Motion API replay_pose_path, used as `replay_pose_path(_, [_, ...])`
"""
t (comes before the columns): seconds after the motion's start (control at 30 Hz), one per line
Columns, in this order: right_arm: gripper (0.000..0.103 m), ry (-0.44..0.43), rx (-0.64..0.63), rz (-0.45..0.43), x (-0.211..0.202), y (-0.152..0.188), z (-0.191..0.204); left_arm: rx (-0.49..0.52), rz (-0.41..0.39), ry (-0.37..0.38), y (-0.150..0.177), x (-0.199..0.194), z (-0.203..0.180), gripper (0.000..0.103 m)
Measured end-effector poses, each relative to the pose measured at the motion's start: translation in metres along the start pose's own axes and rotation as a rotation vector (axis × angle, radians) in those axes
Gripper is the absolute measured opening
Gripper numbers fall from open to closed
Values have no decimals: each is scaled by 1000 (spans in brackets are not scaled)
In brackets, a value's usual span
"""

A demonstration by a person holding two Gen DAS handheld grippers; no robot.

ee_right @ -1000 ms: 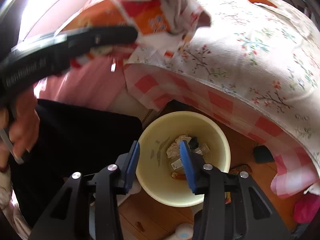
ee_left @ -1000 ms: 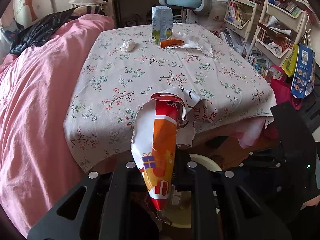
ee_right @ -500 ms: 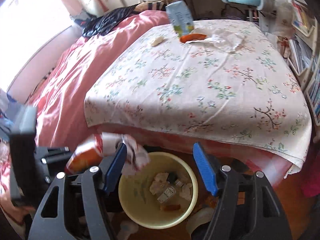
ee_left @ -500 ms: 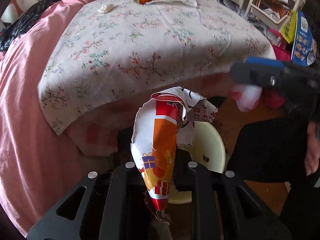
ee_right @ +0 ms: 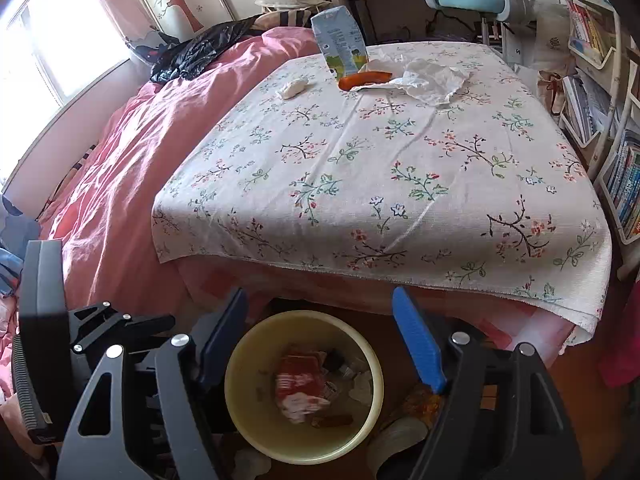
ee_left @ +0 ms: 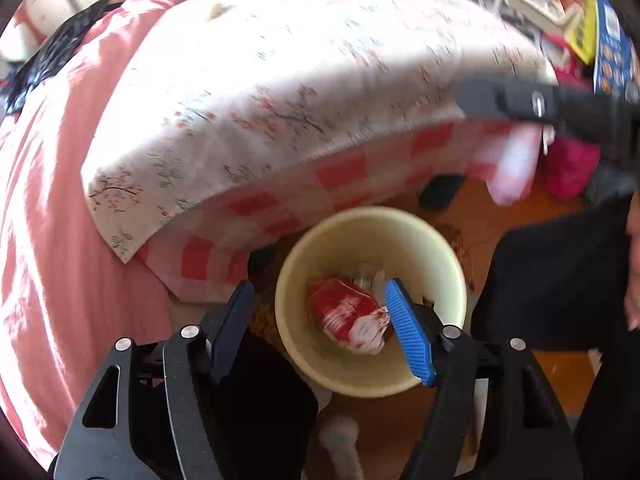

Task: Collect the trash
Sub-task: 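Open both tools to drop the wrapper and tissue into the bin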

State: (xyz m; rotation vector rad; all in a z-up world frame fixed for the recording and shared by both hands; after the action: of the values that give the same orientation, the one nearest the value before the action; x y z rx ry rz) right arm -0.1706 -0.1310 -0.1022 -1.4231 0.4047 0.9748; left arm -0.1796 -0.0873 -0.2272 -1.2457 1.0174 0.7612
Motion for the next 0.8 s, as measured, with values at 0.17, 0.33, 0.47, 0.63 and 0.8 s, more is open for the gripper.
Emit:
replay_pose_path(0.17, [73,21,-11,-4,1,-1,1,-103,-142,-3,-27,-25,21,79])
replay_pose_path(0.33, [72,39,-31,-13,4,-4,4,-240,-224,-6,-45,-45,46,83])
replay_pose_path(0.47, [73,70,-62,-12,7,-4,6,-332,-269,-13,-56,-55,65,84])
replay_pose_path(0.63, [73,116,-82,-37,4,-8,5,-382,-332,-24,-62,-68,80,87])
replay_pose_path(0.8, [74,131,-97,-39,9,-12,12,-400,-364,-28,-67,-77,89,88])
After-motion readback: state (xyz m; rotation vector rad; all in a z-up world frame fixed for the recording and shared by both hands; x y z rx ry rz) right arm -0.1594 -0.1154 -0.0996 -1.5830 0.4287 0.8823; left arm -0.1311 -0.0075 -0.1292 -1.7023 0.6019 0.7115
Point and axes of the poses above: each gripper's, at about its wrist camera, not at the fingertips, and x roughly the way its jaws point, z to its left, y to its underside, the point moved 10 cm from there along x, roughly the way its jaws point, and after that the axes turned 13 degrees about -x, right-handed, at the moved point
